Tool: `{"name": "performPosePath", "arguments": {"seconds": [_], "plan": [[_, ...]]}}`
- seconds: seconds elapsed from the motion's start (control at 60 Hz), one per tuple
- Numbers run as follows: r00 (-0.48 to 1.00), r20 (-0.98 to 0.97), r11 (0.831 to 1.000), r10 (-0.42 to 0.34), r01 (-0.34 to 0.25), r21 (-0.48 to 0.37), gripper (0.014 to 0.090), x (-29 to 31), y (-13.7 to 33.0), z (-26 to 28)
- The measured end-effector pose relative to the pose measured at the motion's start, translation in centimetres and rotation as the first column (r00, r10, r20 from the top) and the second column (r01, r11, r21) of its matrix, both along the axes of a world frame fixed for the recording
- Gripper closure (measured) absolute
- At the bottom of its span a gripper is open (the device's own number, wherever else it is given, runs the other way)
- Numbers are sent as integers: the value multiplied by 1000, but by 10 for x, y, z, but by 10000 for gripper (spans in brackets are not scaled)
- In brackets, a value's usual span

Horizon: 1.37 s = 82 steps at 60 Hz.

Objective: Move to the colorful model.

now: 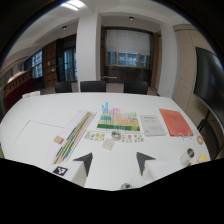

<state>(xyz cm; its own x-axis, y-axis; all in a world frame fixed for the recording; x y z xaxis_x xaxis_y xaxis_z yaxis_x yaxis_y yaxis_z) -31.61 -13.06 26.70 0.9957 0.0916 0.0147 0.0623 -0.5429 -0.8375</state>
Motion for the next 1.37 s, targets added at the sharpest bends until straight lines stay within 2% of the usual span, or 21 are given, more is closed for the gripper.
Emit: {"name": "performPosePath", "arguments": {"seconds": [0.017,0.15,0.283,0.417,0.55,0.75,1.367], "plan": [[1000,4,1000,-2,2,3,205,0,10,-2],[1000,14,1000,-23,23,-5,208,-5,87,-37],[999,13,997,-40,41,-68,202,-6,146,-91],[999,25,990,-49,52,-128,201,0,185,-143],[998,30,988,-54,57,-141,196,9,214,-174],[999,17,987,-45,47,-157,193,11,232,-196],[1000,12,980,-14,16,-198,195,9,232,-221]]}}
